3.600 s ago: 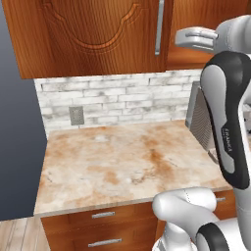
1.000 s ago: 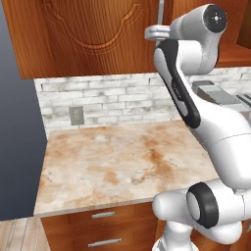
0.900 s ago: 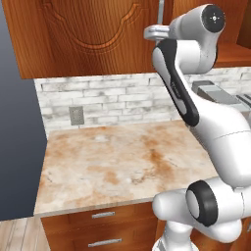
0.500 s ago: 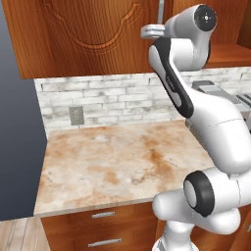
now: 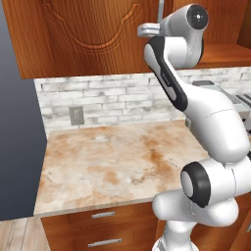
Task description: Open the cabinet and move the ladle to the pot. Then close the cabinet.
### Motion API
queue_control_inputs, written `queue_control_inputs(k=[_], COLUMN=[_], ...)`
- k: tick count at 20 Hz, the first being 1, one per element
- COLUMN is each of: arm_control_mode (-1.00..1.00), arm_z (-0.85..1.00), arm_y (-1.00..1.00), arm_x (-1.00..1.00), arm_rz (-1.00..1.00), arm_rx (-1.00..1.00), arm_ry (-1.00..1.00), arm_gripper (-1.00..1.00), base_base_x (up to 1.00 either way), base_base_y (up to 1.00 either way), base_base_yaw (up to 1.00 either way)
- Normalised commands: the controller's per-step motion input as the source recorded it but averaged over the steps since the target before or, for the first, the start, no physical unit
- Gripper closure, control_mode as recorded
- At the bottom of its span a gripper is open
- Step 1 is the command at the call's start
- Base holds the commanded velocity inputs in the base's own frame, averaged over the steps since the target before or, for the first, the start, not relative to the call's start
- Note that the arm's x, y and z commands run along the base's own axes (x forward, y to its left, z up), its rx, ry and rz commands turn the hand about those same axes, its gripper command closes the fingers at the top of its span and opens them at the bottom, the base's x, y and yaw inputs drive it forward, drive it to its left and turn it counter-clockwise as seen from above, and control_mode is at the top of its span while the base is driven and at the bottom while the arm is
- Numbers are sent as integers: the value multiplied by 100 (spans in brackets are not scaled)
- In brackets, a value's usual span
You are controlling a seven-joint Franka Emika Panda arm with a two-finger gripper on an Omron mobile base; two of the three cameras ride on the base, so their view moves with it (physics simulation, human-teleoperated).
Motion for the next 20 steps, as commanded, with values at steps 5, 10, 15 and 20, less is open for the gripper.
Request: queue_control_inputs(k=[5, 10, 15, 20], arm_control_mode=[-100, -100, -100, -100], arm_z=[0, -4, -19, -21], arm_y=[0, 0, 26, 62], arm_x=[27, 26, 20, 2], arm_rz=[0, 0, 0, 0], arm_rx=[-2, -2, -2, -1], arm_ry=[0, 0, 0, 0], arm_gripper=[-100, 100, 100, 100], base_base_x=[0, 0, 0, 0], base_base_y=[0, 0, 0, 0], base_base_yaw=[0, 0, 0, 0])
